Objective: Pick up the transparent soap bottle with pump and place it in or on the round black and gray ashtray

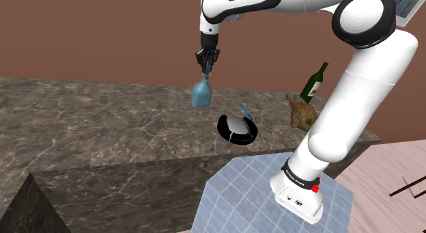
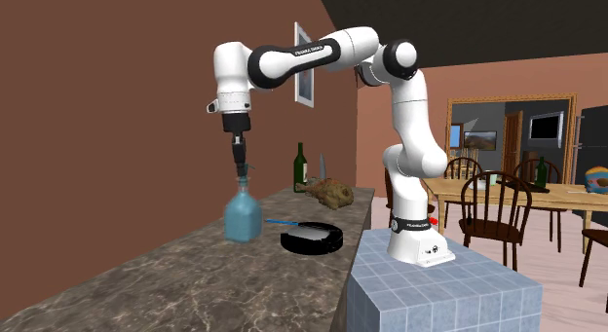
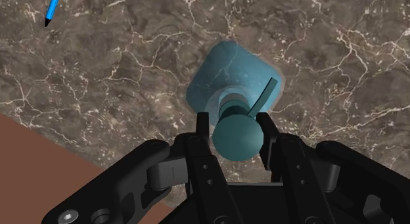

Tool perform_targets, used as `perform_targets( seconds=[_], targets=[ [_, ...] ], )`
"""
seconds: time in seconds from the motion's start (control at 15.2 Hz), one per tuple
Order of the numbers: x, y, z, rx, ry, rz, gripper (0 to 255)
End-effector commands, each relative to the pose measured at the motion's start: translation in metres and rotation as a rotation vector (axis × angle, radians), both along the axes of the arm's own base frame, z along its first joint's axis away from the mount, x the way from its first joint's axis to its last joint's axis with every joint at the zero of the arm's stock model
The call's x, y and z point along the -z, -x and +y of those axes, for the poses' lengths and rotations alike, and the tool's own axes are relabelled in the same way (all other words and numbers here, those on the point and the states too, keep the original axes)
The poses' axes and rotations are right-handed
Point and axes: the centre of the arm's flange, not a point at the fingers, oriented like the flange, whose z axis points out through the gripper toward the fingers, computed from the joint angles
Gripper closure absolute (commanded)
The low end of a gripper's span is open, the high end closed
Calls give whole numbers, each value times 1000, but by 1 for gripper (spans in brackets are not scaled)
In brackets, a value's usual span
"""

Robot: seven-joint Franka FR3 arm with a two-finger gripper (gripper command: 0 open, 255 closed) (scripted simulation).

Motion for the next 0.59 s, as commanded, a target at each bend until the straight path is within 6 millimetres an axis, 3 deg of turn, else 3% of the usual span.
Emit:
perform_targets(
  seconds=[0.0, 0.53],
  targets=[
    [-12, 1, 0, 0, 0, 0, 255],
    [-54, 1, 0, 0, 0, 0, 255]
  ],
)
